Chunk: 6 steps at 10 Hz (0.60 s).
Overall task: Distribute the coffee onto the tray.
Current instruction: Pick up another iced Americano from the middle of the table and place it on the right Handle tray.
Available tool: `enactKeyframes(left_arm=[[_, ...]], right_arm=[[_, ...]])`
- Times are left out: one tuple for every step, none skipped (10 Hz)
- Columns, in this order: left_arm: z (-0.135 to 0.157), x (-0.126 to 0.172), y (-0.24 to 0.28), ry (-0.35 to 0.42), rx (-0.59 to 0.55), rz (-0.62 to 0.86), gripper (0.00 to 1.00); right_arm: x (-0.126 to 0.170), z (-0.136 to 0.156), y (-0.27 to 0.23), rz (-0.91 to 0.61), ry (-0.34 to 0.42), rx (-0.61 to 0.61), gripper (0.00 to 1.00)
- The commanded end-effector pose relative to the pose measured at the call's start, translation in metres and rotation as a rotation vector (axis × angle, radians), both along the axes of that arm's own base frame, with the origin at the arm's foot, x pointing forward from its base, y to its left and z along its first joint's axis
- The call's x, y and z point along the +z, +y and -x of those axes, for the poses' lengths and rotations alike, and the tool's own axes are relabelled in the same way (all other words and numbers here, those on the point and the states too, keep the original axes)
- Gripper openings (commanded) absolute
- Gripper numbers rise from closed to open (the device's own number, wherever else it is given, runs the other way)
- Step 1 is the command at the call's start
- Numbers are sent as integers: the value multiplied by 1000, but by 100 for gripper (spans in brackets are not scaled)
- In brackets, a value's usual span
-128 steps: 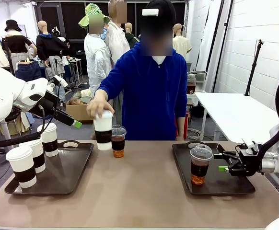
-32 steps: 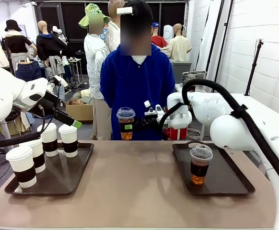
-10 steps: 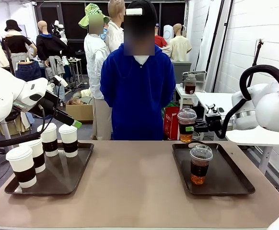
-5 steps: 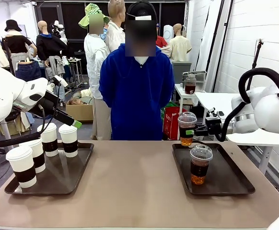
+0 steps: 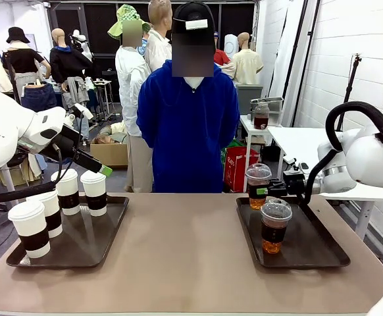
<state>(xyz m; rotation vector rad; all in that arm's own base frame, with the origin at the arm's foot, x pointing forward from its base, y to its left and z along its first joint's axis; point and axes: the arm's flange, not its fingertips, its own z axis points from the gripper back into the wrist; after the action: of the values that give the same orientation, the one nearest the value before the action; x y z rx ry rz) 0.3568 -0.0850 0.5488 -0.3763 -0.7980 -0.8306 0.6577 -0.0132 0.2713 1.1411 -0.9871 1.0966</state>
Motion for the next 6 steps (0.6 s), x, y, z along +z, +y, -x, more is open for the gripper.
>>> enactKeyframes(left_arm=[[0, -1, 1, 5, -5, 14, 100], [0, -1, 1, 5, -5, 14, 100], [0, -1, 1, 5, -5, 14, 100], [0, -1, 1, 5, -5, 14, 100], [0, -1, 1, 5, -5, 14, 100], [0, -1, 1, 5, -5, 14, 100]], right_arm=[[-1, 6, -2, -29, -17, 2, 64], [-5, 7, -3, -33, -12, -1, 64], [-9, 7, -4, -39, -9, 0, 64], [-10, 8, -4, -42, -13, 3, 64], [-13, 7, -4, -47, -11, 2, 64], [-16, 7, -3, -50, -11, 5, 64]])
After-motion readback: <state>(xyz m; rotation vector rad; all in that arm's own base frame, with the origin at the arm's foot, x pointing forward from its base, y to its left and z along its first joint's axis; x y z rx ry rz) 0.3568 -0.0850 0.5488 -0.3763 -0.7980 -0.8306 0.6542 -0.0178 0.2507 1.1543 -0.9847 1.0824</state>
